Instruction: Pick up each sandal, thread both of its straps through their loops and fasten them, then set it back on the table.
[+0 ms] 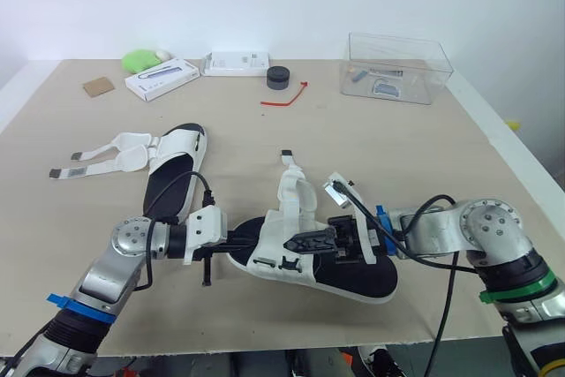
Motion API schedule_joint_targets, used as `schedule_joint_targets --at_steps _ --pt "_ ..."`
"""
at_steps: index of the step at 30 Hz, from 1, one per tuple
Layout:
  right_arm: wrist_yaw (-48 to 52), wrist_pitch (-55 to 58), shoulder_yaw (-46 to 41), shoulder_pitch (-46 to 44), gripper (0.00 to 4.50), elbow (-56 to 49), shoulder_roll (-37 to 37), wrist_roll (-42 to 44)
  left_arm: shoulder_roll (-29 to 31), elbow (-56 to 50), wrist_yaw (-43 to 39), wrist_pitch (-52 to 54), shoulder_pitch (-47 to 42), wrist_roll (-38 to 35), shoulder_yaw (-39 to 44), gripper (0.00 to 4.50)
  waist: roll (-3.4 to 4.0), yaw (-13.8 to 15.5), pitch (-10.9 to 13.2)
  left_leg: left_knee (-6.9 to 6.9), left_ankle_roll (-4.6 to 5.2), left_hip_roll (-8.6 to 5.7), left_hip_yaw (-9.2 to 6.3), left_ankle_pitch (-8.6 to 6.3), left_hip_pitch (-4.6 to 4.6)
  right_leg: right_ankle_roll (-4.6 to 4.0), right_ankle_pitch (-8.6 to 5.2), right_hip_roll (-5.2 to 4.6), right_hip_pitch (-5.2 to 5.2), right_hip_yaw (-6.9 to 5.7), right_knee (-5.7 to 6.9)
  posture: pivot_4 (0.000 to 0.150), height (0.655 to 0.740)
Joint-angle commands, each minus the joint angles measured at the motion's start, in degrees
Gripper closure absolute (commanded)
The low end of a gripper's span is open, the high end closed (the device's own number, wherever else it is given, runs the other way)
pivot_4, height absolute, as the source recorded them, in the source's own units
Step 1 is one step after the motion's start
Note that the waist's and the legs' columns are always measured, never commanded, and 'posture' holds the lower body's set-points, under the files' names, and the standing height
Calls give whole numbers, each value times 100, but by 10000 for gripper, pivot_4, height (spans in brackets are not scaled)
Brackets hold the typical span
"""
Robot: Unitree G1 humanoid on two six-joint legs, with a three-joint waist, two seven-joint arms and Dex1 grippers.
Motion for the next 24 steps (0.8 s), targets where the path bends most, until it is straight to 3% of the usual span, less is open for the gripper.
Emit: schedule_joint_targets --at_steps 1,12,24 --pt "87 26 20 -59 44410 -263 -156 85 29 87 11 34 65 199 -115 45000 0 0 0 0 0 -1 0 0 0 1 0 -1 0 0 -1 1500 7400" --pt "278 11 70 66 44410 -315 -319 85 65 114 21 -2 65 242 -145 45000 -1 1 -1 0 1 -3 1 0 -2 4 2 -2 0 0 -3 1500 7400" --pt "263 -194 -37 96 44410 -376 -3 85 81 122 9 -39 80 327 -181 45000 5 0 -10 0 1 3 0 0 1 4 2 0 4 3 -2 1500 7400"
